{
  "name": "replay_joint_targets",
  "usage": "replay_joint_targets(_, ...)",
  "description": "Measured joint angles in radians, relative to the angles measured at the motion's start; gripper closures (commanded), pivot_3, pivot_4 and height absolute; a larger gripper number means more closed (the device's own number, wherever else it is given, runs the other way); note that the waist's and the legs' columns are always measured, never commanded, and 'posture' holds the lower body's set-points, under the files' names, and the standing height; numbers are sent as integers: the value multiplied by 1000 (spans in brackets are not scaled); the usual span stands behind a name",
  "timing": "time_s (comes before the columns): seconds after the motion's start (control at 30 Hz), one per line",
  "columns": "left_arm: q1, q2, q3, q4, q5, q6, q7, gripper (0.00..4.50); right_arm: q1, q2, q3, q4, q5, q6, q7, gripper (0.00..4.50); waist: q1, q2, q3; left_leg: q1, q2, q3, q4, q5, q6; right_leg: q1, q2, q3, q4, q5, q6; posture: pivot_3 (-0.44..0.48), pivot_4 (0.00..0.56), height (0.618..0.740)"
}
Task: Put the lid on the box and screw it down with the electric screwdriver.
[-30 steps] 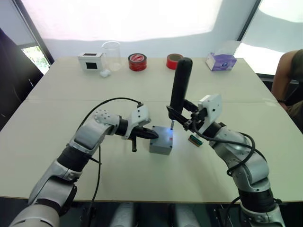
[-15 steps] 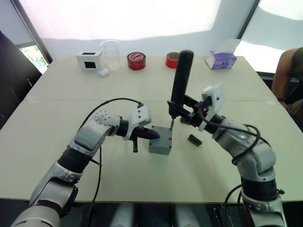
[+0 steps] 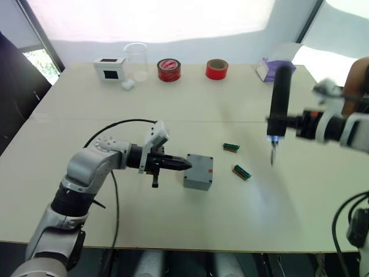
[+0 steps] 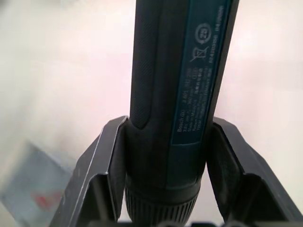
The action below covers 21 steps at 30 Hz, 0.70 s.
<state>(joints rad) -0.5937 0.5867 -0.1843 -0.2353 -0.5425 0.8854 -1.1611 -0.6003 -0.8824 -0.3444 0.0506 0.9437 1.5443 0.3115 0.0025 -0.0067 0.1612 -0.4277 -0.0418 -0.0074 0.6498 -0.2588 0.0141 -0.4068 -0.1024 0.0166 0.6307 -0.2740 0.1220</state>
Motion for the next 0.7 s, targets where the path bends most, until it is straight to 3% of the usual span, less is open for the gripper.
replay_joint_targets(0.2,2,70,-49,-50,36,-62,-18,4500,63,-50,53,57,-69,61,16,2695,-15,7,4,0,1,1,0,0,0,-1,5,0,2,0,0,0,150,740)
replay_joint_targets(0.57,35,45,-53,-104,-37,-4,26,4500,54,-72,178,75,-161,46,109,2695,-15,6,4,1,1,1,5,0,1,2,6,0,2,1,2,0,150,740)
replay_joint_targets(0.63,38,46,-52,-107,-39,2,33,4500,49,-72,184,83,-175,42,123,1695,-14,5,4,1,1,1,6,0,1,2,6,0,2,1,3,0,150,740)
replay_joint_targets(0.7,37,50,-38,-109,-51,4,38,4500,41,-78,205,83,-189,28,147,1112,-14,5,4,1,1,1,7,0,1,3,6,0,2,2,3,0,150,740)
